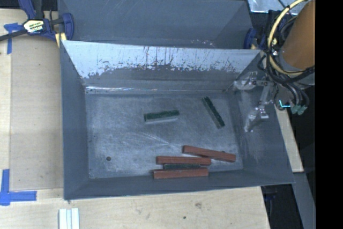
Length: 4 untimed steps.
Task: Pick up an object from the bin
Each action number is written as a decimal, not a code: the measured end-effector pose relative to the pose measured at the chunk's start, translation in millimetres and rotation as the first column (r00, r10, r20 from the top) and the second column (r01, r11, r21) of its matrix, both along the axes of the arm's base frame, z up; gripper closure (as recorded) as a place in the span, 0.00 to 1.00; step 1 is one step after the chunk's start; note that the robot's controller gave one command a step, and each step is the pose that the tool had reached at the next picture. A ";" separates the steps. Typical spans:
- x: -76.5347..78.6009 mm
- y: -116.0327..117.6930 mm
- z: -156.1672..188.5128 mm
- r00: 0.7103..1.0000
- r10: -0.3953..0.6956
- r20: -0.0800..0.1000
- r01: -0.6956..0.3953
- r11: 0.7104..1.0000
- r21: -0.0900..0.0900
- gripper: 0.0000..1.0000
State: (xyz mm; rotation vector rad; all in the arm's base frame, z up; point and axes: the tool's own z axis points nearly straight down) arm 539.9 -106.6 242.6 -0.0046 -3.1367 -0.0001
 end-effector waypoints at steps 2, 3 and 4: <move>-15.8 11.1 -59.7 1.000 0.000 0.013 0.000 1.000 -0.002 0.00; -52.2 30.6 -83.6 0.999 -0.035 0.002 0.035 0.999 0.000 0.00; -52.0 26.1 -83.9 1.000 0.008 0.004 -0.008 1.000 0.000 0.00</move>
Offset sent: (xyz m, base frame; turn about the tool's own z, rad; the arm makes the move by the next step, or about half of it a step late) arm -0.0475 0.0316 -0.1726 0.0033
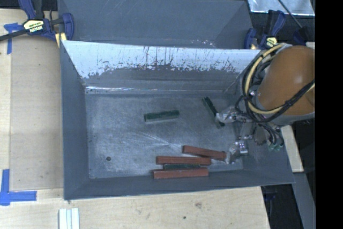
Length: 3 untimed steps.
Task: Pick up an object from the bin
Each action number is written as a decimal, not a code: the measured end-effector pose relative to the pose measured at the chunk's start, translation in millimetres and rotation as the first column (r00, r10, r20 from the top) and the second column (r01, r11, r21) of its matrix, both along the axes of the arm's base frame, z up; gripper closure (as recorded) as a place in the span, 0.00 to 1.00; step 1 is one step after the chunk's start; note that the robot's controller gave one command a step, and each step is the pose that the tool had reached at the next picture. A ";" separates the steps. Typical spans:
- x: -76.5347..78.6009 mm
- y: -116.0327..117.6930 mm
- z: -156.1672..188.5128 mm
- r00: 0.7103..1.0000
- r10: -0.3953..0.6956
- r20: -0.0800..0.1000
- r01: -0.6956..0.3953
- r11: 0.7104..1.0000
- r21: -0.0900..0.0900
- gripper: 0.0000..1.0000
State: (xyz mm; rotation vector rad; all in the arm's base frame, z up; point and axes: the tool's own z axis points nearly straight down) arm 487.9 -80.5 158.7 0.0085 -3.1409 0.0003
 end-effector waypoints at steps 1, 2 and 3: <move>1.4 -5.2 -71.8 0.995 -0.100 0.008 0.100 0.995 0.000 0.00; 11.1 -3.2 -82.1 0.998 -0.051 0.030 0.052 0.999 -0.004 1.00; 11.1 -3.2 -82.1 0.998 -0.052 0.030 0.052 0.999 -0.004 1.00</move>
Offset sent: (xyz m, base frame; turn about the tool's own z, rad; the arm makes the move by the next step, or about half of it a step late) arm 0.0031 -0.0006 -0.0887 0.0499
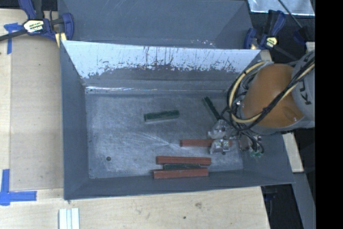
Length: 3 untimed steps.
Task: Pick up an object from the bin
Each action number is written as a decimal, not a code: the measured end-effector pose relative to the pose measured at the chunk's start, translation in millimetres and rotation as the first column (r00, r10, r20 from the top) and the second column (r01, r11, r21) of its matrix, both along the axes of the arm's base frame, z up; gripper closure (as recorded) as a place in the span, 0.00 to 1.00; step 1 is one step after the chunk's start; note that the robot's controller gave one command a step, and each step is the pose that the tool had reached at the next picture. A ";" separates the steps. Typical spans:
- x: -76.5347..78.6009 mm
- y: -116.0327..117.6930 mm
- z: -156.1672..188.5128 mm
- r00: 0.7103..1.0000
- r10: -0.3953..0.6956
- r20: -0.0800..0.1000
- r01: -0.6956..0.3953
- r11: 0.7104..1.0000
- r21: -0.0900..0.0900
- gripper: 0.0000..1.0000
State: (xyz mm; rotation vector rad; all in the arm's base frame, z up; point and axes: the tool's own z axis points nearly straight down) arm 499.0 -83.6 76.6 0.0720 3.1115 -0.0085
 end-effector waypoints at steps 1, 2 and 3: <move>-1.9 0.4 3.3 1.000 0.001 -0.011 -0.001 1.000 0.002 1.00; -6.0 1.2 20.0 0.999 0.002 -0.032 -0.002 1.000 0.006 1.00; -3.6 0.7 40.2 1.000 0.002 -0.027 -0.002 1.000 0.006 1.00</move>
Offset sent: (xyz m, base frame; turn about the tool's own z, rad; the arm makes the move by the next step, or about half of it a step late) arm 0.0001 0.0001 0.0724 0.0001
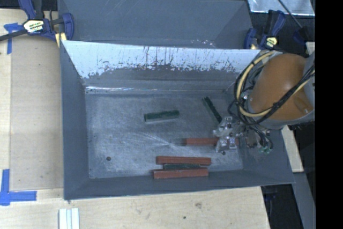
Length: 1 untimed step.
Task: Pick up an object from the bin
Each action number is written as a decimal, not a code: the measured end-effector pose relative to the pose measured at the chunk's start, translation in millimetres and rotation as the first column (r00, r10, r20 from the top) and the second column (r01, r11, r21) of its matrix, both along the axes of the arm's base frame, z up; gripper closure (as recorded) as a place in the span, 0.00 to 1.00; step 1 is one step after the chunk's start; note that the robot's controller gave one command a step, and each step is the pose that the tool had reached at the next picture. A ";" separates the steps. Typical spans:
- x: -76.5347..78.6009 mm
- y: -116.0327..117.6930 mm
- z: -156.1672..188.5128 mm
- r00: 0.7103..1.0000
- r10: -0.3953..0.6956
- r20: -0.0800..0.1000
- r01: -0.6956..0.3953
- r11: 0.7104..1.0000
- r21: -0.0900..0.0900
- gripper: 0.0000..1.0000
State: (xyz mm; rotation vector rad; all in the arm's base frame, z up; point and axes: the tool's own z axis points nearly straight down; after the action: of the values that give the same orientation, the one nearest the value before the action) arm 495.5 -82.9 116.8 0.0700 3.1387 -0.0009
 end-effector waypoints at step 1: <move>1.8 -0.3 8.2 1.000 0.000 0.006 0.000 1.000 -0.001 1.00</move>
Offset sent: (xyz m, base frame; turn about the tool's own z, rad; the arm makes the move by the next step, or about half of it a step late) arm 0.0001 0.0001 0.0328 0.0000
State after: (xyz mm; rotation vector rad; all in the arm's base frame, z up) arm 497.2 -83.3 124.9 0.0693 3.1324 -0.0025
